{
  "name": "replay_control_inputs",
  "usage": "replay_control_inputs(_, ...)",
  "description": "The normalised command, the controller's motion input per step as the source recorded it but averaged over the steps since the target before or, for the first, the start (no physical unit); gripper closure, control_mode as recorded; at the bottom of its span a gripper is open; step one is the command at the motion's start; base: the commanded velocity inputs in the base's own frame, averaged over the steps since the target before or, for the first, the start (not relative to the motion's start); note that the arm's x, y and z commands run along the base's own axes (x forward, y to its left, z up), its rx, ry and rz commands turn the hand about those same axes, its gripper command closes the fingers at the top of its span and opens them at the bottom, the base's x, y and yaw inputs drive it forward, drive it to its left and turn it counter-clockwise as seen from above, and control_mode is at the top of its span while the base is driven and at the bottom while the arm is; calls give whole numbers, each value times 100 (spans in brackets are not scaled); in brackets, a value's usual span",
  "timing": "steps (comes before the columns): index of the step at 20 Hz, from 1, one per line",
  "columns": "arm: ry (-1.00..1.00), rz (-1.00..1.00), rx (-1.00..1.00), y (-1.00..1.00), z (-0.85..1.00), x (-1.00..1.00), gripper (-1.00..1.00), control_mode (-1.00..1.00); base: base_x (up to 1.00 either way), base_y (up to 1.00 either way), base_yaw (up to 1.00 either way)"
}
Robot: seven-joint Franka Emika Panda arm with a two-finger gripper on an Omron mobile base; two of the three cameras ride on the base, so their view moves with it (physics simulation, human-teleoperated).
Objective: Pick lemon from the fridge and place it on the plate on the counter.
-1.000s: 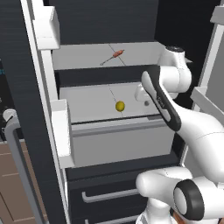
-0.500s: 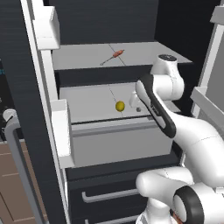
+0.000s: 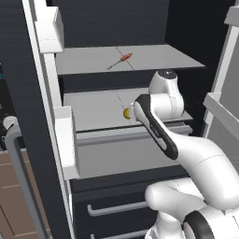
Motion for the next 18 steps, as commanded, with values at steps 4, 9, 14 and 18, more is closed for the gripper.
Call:
replay_control_inputs(4,-20,-7,0,9,0,13,-100,-100,0,0,0)
replay_control_inputs(9,-3,-2,0,-2,0,11,-100,-100,0,0,0)
replay_control_inputs(14,-2,0,0,0,-4,9,-100,-100,0,0,0)
replay_control_inputs(18,-30,0,0,0,-13,23,-100,-100,0,0,0)
